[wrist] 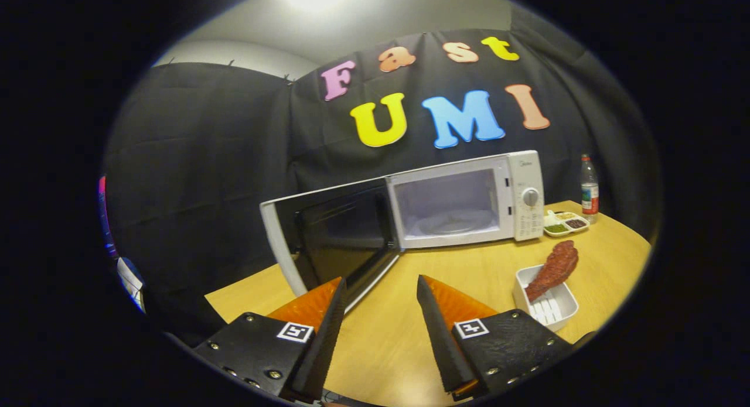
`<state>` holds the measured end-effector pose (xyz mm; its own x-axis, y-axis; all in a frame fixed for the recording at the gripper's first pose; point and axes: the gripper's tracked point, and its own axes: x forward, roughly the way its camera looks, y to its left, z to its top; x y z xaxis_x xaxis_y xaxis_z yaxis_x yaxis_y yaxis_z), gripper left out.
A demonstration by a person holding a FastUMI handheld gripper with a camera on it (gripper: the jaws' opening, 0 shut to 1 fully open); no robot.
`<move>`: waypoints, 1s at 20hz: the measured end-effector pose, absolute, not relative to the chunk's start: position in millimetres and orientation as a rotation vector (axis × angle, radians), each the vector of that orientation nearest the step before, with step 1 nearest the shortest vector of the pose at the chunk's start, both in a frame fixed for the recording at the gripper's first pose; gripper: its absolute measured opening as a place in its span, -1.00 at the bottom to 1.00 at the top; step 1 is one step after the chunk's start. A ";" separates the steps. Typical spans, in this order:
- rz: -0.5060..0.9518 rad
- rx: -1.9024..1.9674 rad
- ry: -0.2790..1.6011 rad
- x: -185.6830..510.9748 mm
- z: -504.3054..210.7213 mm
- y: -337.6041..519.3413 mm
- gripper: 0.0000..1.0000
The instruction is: Open the microwave, put the food inside, and close the microwave door.
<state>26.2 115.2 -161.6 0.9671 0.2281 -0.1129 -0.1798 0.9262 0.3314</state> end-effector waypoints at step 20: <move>-0.077 0.708 0.218 100.9 -250.5 -89.1 0.57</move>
<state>100.9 -89.1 -250.5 0.9745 0.0039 -0.2242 0.1433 0.7580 0.6363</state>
